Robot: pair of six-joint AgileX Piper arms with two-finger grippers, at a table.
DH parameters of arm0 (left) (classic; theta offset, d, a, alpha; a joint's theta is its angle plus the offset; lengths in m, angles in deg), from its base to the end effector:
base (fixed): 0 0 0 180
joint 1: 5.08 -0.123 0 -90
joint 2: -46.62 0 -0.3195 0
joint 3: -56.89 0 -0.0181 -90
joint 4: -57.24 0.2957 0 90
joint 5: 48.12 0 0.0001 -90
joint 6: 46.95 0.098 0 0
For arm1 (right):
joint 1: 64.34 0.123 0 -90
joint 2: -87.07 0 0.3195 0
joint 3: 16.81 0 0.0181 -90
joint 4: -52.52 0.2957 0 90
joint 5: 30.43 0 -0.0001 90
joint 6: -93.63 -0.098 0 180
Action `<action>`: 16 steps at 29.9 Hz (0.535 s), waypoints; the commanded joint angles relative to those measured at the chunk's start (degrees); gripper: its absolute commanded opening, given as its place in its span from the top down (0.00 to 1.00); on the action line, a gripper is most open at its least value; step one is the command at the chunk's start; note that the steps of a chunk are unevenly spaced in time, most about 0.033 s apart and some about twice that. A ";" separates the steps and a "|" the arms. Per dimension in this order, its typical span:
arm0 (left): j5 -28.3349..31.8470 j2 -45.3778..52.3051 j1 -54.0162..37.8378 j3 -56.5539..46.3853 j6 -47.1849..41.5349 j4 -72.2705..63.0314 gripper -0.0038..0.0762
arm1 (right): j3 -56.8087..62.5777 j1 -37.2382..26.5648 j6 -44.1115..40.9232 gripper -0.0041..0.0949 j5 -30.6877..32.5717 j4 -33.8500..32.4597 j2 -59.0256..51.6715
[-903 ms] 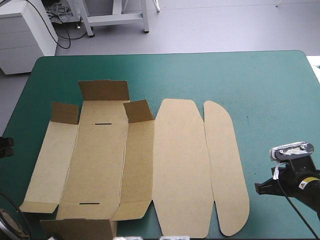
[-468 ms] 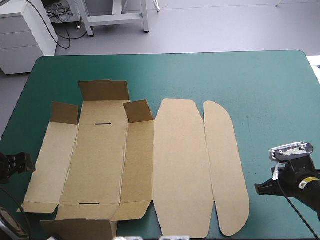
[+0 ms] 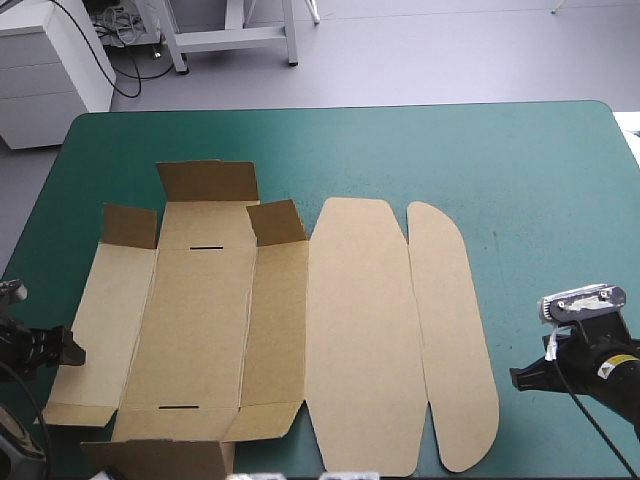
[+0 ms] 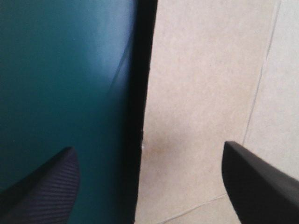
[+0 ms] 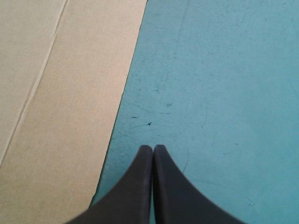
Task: Fold the box
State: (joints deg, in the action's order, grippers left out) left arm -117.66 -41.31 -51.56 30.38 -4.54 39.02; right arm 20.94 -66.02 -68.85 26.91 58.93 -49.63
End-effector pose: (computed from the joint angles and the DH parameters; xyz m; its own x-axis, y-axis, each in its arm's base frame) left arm 0.2000 0.1689 0.2429 -0.9696 -0.2079 -0.1289 -0.1678 0.9488 -0.2677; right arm 0.1219 0.0056 0.3332 -0.7151 -0.2208 -0.6633 -0.2134 0.9725 -0.0937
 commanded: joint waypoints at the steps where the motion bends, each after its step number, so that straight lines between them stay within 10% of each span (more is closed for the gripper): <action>1: -5.01 0.12 -0.19 1.08 1.17 -2.09 0.24 | -1.49 -0.35 0.56 0.98 -3.07 -0.16 -0.03; 16: -5.01 -4.23 0.18 -3.03 3.15 -11.07 0.25 | -1.49 -0.35 0.57 0.98 -3.07 -1.08 -0.03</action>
State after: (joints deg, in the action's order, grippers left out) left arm -117.13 -46.07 -51.56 27.66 -2.01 30.61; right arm 20.99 -66.02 -68.68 26.91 58.36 -49.63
